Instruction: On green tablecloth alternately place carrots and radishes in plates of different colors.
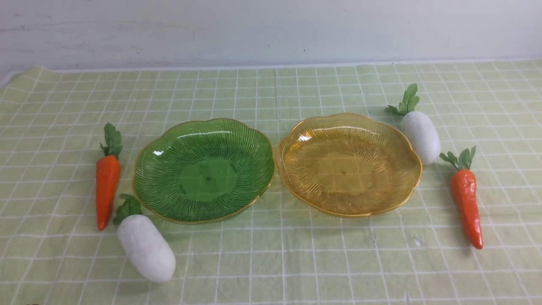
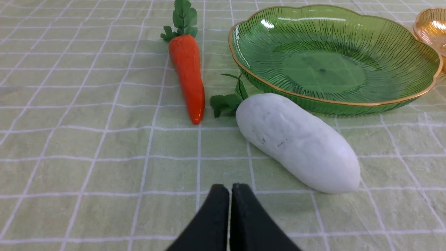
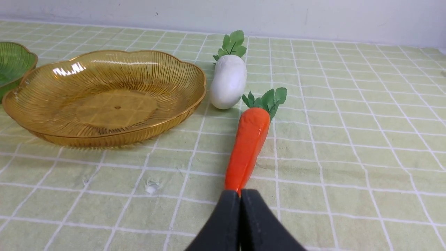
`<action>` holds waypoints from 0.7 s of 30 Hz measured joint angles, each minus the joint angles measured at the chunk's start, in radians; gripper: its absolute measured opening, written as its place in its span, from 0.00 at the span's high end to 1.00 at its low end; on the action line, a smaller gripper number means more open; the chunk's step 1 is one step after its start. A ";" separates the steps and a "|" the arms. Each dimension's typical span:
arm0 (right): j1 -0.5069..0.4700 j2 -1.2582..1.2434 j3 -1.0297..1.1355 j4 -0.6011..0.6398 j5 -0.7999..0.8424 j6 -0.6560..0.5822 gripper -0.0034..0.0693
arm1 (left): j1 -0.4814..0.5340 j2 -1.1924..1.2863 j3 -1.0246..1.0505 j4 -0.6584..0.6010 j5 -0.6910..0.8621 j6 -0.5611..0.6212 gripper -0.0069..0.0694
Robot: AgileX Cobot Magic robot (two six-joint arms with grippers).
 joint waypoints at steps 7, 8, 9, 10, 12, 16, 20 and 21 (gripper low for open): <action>0.000 0.000 0.000 0.000 0.000 0.000 0.97 | 0.000 0.000 0.000 -0.014 -0.046 -0.023 0.92; 0.000 0.000 0.000 0.001 0.000 0.002 0.97 | 0.000 0.000 0.000 -0.057 -0.056 -0.047 0.92; 0.000 0.000 0.000 0.010 0.000 0.008 0.97 | 0.000 0.000 0.000 -0.105 -0.065 -0.091 0.92; 0.000 0.000 0.000 0.033 -0.001 0.021 0.97 | 0.000 0.000 0.000 -0.188 -0.075 -0.151 0.92; 0.000 0.000 0.000 0.115 -0.011 0.079 0.97 | 0.000 0.000 0.000 -0.356 -0.097 -0.271 0.92; 0.000 0.000 0.004 0.433 -0.081 0.219 0.97 | 0.000 0.000 0.000 -0.789 -0.137 -0.507 0.92; 0.000 0.000 0.004 0.578 -0.115 0.239 0.97 | 0.000 0.000 0.000 -0.902 -0.159 -0.506 0.92; 0.000 0.000 0.004 0.589 -0.118 0.239 0.97 | 0.000 0.000 0.000 -0.908 -0.159 -0.494 0.92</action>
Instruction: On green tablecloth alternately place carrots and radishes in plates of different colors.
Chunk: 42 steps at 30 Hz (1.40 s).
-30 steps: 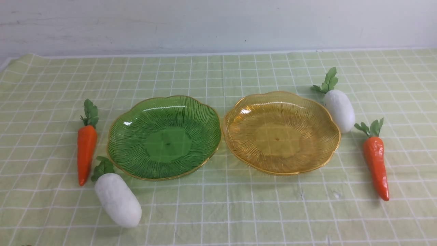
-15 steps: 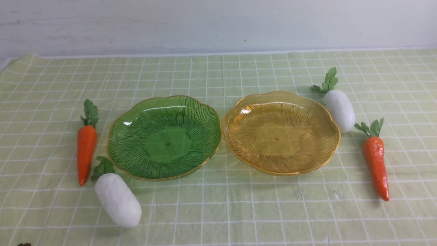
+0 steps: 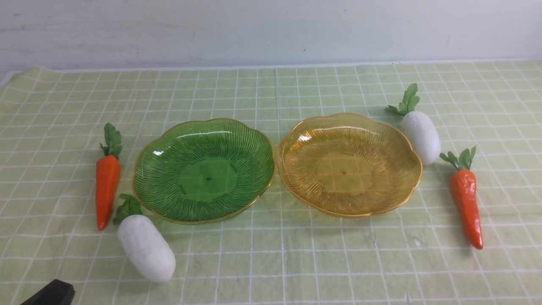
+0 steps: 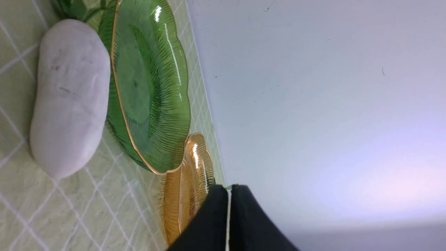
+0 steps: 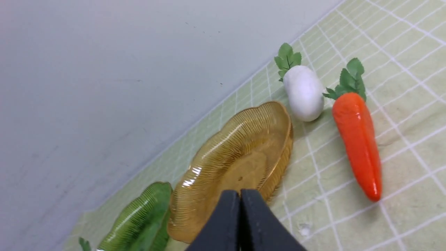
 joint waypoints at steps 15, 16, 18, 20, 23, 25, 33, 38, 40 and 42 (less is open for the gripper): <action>0.000 0.060 -0.198 -0.036 0.047 -0.234 0.97 | 0.000 0.088 -0.201 -0.033 0.114 0.407 0.92; 0.000 0.068 -0.204 -0.041 0.053 -0.239 0.97 | 0.000 0.088 -0.206 -0.033 0.122 0.407 0.92; 0.000 0.180 -0.278 -0.107 0.154 -0.280 0.97 | 0.000 0.215 -0.272 -0.006 0.247 0.511 0.92; 0.000 0.301 -0.336 -0.173 0.271 -0.288 0.97 | 0.000 0.329 -0.329 0.025 0.372 0.589 0.92; 0.000 0.447 -0.400 -0.258 0.396 -0.269 0.97 | 0.000 0.489 -0.405 0.082 0.528 0.667 0.92; 0.000 0.614 -0.481 -0.359 0.499 -0.219 0.97 | 0.000 0.623 -0.492 0.146 0.664 0.731 0.92; 0.000 0.968 -0.663 -0.464 0.520 -0.110 0.96 | 0.000 0.926 -0.674 0.428 0.710 0.749 0.91; 0.000 1.118 -0.679 -0.466 0.345 -0.110 0.87 | 0.000 1.051 -0.680 0.533 0.663 0.688 0.87; 0.000 1.177 -0.679 -0.467 0.278 -0.110 0.81 | 0.000 1.079 -0.680 0.542 0.661 0.674 0.85; 0.000 1.231 -0.681 -0.479 0.227 -0.110 0.73 | 0.000 1.105 -0.680 0.543 0.658 0.662 0.81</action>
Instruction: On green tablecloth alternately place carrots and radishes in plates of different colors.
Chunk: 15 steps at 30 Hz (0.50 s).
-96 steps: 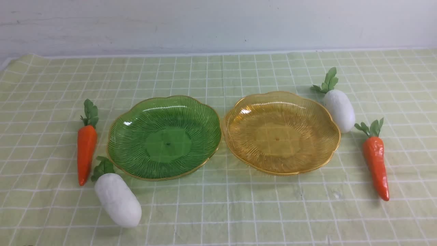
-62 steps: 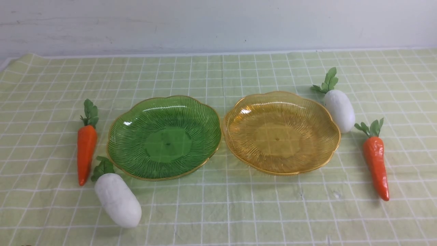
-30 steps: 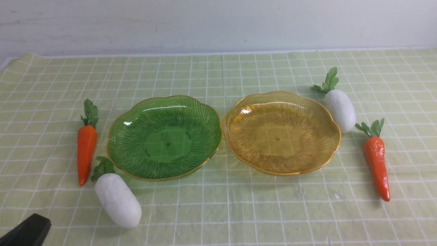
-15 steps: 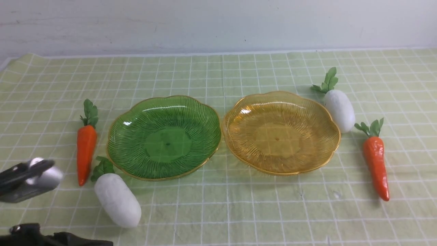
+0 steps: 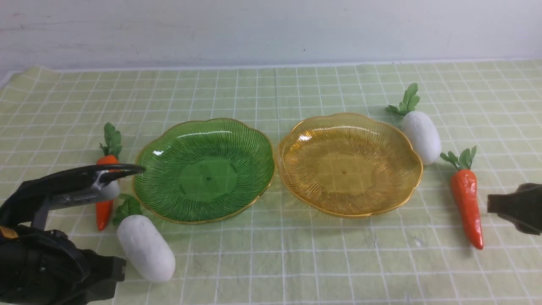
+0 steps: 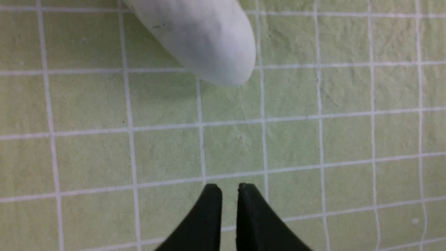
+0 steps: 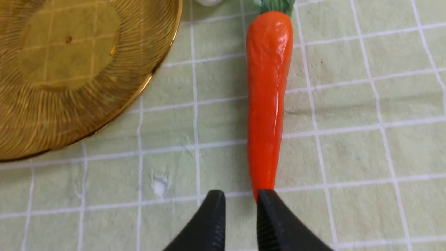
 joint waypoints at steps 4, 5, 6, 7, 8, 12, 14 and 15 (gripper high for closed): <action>0.000 0.126 -0.019 -0.067 -0.077 -0.006 0.54 | 0.000 0.026 0.000 0.000 -0.007 -0.005 0.74; 0.000 0.193 -0.033 -0.101 -0.119 0.006 0.46 | 0.000 0.026 0.000 0.000 -0.011 -0.006 0.69; 0.000 0.252 -0.042 -0.115 -0.158 0.018 0.41 | 0.000 0.026 0.000 -0.001 -0.015 -0.007 0.65; 0.000 0.289 -0.048 -0.119 -0.183 0.025 0.39 | 0.000 0.026 -0.001 -0.003 -0.017 -0.007 0.63; 0.000 0.324 -0.053 -0.123 -0.209 0.028 0.37 | 0.000 0.026 -0.001 -0.006 -0.017 -0.007 0.61; 0.000 0.435 -0.059 -0.126 -0.287 0.033 0.36 | 0.000 0.026 -0.001 -0.021 -0.018 -0.007 0.57; 0.000 0.471 -0.059 -0.126 -0.307 0.034 0.36 | 0.000 0.026 -0.001 -0.029 -0.018 -0.007 0.57; 0.000 0.487 -0.059 -0.126 -0.313 0.034 0.36 | 0.000 0.026 -0.001 -0.032 -0.018 -0.007 0.57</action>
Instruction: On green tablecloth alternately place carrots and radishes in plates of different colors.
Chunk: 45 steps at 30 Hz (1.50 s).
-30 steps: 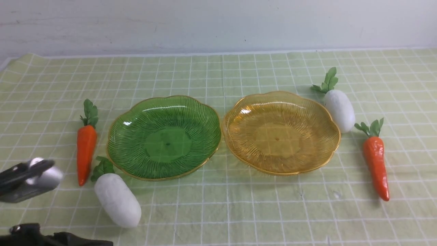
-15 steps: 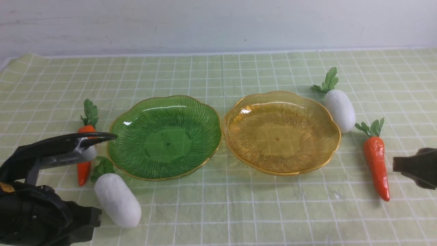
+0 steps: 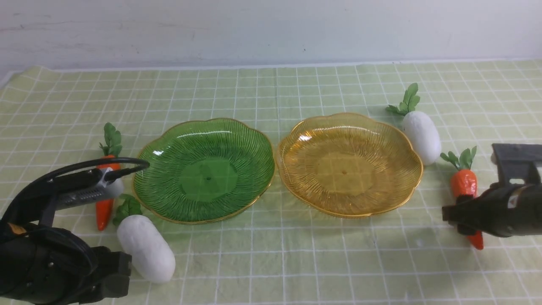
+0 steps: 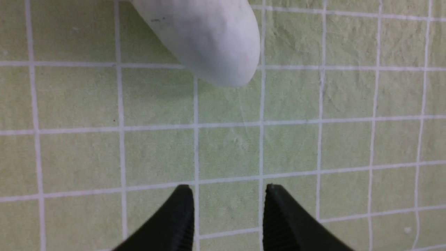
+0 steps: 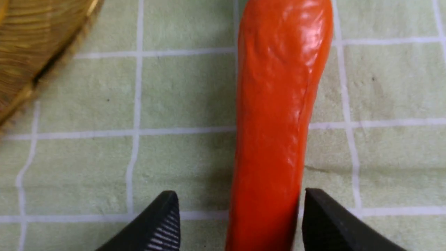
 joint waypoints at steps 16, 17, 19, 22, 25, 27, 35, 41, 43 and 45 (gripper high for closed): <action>0.019 -0.162 -0.029 0.004 0.043 -0.002 0.65 | 0.000 0.000 0.000 -0.007 0.001 0.000 0.57; 0.024 -0.168 -0.032 0.006 0.044 -0.002 0.65 | 0.000 0.000 0.000 -0.008 0.001 0.000 0.57; 0.075 -0.213 -0.084 0.010 0.042 -0.002 0.65 | 0.000 0.000 0.000 -0.015 0.005 0.001 0.57; 0.140 -0.204 -0.140 0.011 0.040 -0.003 0.65 | 0.000 0.000 0.000 -0.022 0.009 0.001 0.57; 0.197 -0.146 -0.198 -0.006 0.040 -0.015 0.65 | 0.000 0.000 0.000 -0.023 0.012 0.001 0.57; 0.213 -0.089 -0.233 -0.020 0.040 -0.022 0.65 | 0.000 0.000 0.000 -0.023 0.014 0.001 0.57; 0.215 0.033 -0.252 -0.009 0.021 0.001 0.41 | 0.000 0.000 0.000 -0.029 0.015 0.001 0.57; 0.195 0.035 -0.326 -0.003 0.086 0.047 0.16 | 0.000 0.000 0.000 -0.032 0.016 0.001 0.57; 0.169 0.037 -0.382 0.001 0.129 0.054 0.15 | 0.000 0.000 0.000 -0.032 0.017 0.001 0.57; 0.135 0.045 -0.433 0.002 0.157 0.059 0.14 | 0.000 0.000 0.000 -0.032 0.018 0.001 0.57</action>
